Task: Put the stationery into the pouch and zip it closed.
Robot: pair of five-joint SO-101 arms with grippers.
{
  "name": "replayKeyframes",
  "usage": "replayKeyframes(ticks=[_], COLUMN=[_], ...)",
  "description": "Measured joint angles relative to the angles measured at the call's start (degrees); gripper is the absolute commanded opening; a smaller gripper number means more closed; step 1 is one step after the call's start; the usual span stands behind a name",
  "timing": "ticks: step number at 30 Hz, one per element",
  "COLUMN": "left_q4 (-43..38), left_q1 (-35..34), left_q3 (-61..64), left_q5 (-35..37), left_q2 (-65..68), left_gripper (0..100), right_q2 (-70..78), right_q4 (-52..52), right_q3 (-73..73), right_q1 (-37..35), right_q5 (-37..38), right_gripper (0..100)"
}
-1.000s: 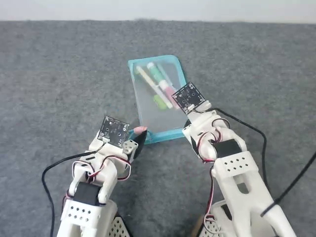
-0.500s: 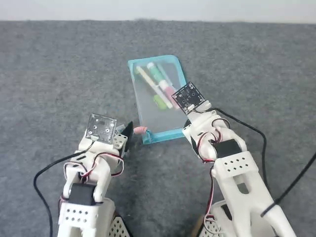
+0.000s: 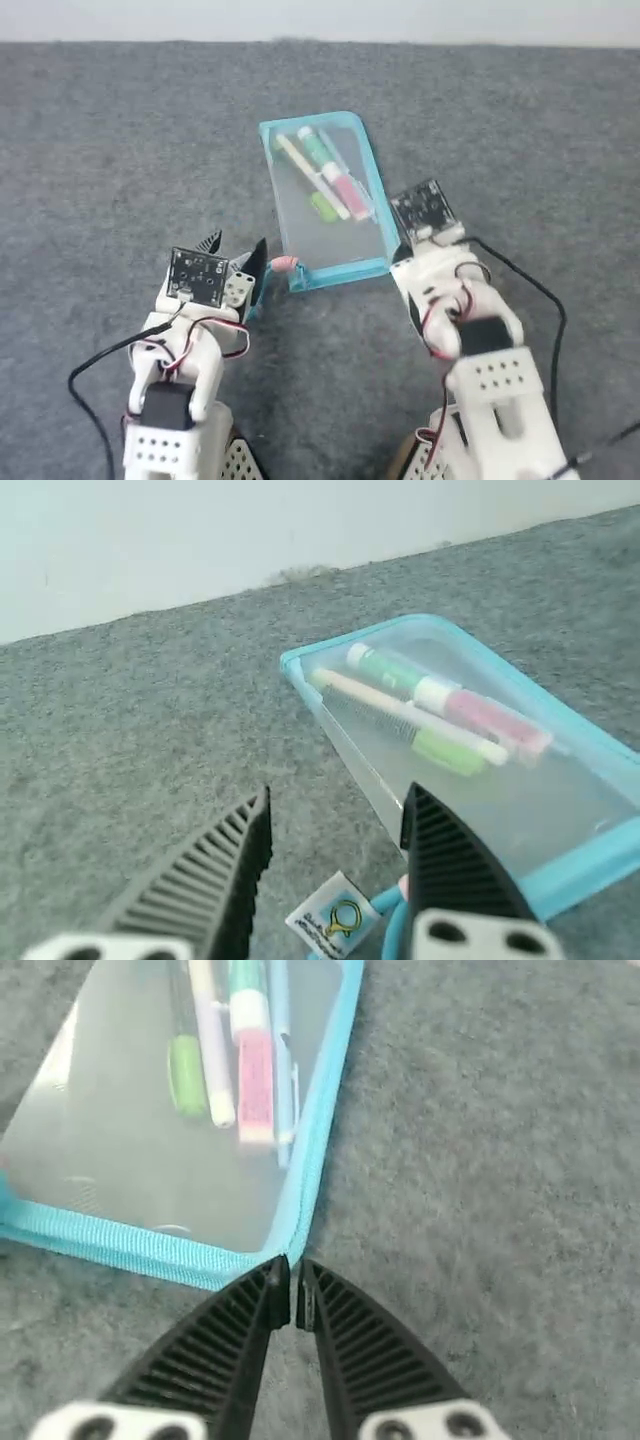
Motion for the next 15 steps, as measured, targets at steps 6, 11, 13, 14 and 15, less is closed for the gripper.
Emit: replayKeyframes(ticks=[6, 11, 13, 14, 15], left_q4=[-7.1, -7.8, -7.8, -7.7, -7.3], left_q1=[-0.1, -0.2, -0.1, 0.0, 0.0], left_q3=[2.5, 2.5, 2.5, 2.5, 2.5], left_q5=[0.0, 0.0, 0.0, 0.0, 0.0], left_q2=[0.1, 0.1, 0.1, 0.1, 0.1], left_gripper=[20, 20, 20, 20, 20], right_q2=[-13.3, -25.1, -29.6, -31.8, -34.3], right_q4=[0.0, 0.0, 0.0, 0.3, 1.1], right_q3=[9.8, 17.8, 20.5, 21.6, 22.5], right_q1=[0.3, 0.7, 0.7, 0.7, 0.7], right_q5=[0.0, 0.0, 0.0, 0.0, 0.0], right_gripper=[1.1, 1.2, 1.3, 1.3, 1.3])
